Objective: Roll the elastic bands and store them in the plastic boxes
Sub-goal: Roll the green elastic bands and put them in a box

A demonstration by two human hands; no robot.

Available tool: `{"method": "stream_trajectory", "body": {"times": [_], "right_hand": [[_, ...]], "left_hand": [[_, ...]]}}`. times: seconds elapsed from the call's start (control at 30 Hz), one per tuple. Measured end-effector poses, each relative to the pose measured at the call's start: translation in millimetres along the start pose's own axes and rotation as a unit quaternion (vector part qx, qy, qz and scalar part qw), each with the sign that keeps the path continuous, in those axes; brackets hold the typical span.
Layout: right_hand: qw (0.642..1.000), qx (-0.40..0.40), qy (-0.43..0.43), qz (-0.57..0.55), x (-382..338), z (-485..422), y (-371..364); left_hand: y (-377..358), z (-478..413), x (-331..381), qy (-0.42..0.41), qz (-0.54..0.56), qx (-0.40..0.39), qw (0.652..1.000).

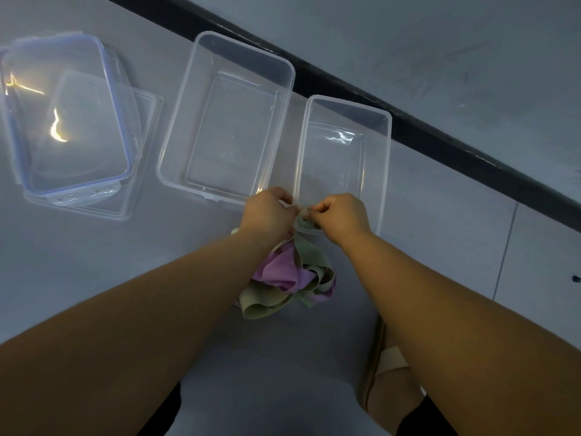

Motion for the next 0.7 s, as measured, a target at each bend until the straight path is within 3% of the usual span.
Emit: {"method": "stream_trajectory", "body": {"times": [0.33, 0.7], "right_hand": [[0.989, -0.031, -0.074, -0.124, 16, -7, -4], [0.999, -0.027, 0.016, -0.027, 2, -7, -1]], "left_hand": [[2, 0, 0, -0.006, -0.013, 0.005, 1.0], [9, 5, 6, -0.05, -0.086, -0.002, 0.995]]}}
Point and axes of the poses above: each hand's wrist, its own z-axis away from the middle knuckle, its own y-axis out of the back of the hand, x = y × z, the point moved 8 cm from there along -z, towards the middle knuckle, and after that the axes turned 1 degree about x, right-handed, at the moved point
